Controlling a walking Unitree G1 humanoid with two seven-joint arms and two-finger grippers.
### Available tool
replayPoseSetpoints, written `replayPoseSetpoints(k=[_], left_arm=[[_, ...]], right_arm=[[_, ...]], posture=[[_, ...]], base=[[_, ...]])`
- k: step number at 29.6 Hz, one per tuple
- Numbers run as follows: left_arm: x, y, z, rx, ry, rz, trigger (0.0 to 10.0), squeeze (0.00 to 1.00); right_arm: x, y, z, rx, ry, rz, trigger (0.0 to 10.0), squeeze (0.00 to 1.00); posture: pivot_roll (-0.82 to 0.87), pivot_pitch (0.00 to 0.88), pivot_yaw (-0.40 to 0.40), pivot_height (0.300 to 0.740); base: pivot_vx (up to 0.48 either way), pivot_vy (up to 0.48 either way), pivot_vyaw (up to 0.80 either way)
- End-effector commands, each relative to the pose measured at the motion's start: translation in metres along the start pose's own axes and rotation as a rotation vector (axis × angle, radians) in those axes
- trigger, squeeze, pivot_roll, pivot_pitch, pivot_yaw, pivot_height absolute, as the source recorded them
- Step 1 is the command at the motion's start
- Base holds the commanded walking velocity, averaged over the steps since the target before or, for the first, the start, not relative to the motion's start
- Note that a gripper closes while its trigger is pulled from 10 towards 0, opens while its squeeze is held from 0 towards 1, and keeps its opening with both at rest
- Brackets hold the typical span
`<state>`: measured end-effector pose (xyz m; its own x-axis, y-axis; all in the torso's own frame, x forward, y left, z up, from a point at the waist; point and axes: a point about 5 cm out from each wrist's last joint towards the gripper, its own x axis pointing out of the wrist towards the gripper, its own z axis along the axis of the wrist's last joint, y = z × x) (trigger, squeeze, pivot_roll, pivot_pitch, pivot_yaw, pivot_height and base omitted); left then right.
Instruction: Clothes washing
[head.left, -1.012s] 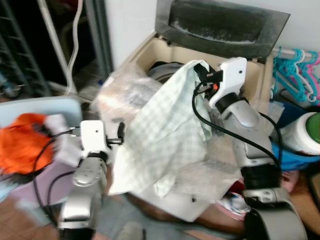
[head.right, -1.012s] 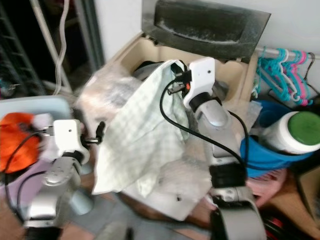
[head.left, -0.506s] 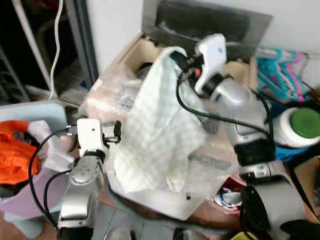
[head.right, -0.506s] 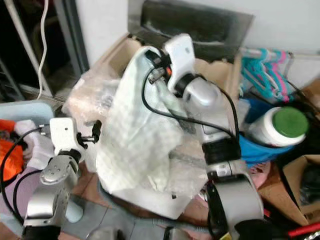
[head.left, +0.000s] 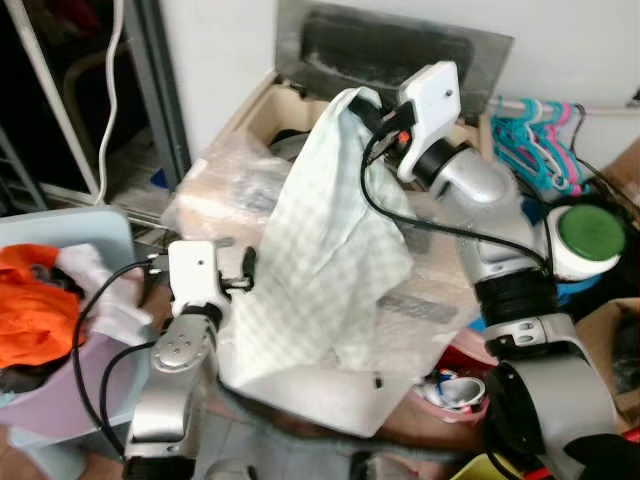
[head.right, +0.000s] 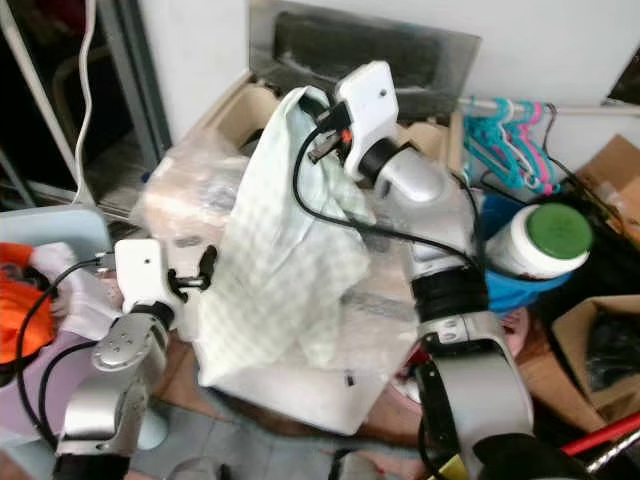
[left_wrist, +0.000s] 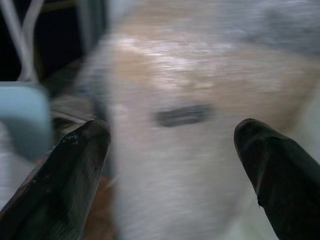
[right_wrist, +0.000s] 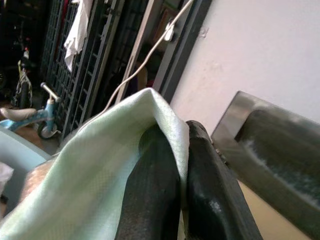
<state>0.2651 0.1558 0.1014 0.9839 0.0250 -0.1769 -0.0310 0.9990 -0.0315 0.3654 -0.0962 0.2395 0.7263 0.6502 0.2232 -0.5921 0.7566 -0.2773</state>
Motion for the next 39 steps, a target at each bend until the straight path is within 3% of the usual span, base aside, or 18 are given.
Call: replayPoseSetpoints(k=[1,11,16,22,29,34,37,38,39], left_arm=[[0.001,-0.009,0.004,0.002,-0.016,-0.026,10.0,0.0],[0.0,-0.01,0.007,0.031,-0.045,-0.019,10.0,0.0],[-0.003,-0.002,0.009,0.033,-0.057,-0.023,10.0,0.0],[-0.004,-0.001,0.008,0.04,-0.058,-0.018,10.0,0.0],[-0.004,-0.005,0.005,0.036,-0.047,-0.028,10.0,0.0],[-0.003,-0.008,0.005,0.03,-0.046,-0.038,10.0,0.0],[-0.002,-0.009,0.007,0.016,-0.057,-0.03,10.0,0.0],[-0.002,-0.009,0.007,0.016,-0.057,-0.03,10.0,0.0],[-0.002,-0.009,0.007,0.016,-0.057,-0.029,10.0,0.0]], right_arm=[[-0.007,-0.011,0.004,-0.026,-0.011,-0.046,10.0,0.0],[-0.019,-0.02,0.0,-0.021,-0.003,-0.158,10.0,0.0],[-0.022,-0.026,0.002,-0.013,-0.013,-0.218,10.0,0.0],[-0.018,-0.028,0.006,-0.027,-0.02,-0.216,10.0,0.0],[-0.003,-0.04,0.028,-0.133,-0.046,-0.156,10.0,0.0],[0.016,-0.06,0.053,-0.154,-0.063,-0.201,10.0,0.0],[0.018,-0.09,0.077,-0.104,-0.091,-0.397,10.0,0.0],[0.018,-0.09,0.077,-0.104,-0.091,-0.397,10.0,0.0],[0.015,-0.102,0.083,-0.069,-0.107,-0.481,10.0,0.0]], posture=[[0.0,0.0,-0.04,0.74],[0.01,0.0,-0.033,0.74],[0.01,0.0,-0.033,0.74],[0.01,0.0,-0.034,0.74],[0.0,0.0,-0.029,0.74],[0.0,0.0,-0.036,0.74],[0.01,0.0,-0.043,0.74],[0.01,0.0,-0.043,0.74],[0.01,0.0,-0.047,0.74]], base=[[0.0,0.48,0.0],[0.0,0.041,0.0],[0.0,0.0,0.0],[0.301,0.0,0.0],[0.318,0.0,-0.31],[0.179,0.0,-0.8],[0.0,0.0,-0.8],[0.0,0.0,-0.8],[0.0,0.0,-0.8]])
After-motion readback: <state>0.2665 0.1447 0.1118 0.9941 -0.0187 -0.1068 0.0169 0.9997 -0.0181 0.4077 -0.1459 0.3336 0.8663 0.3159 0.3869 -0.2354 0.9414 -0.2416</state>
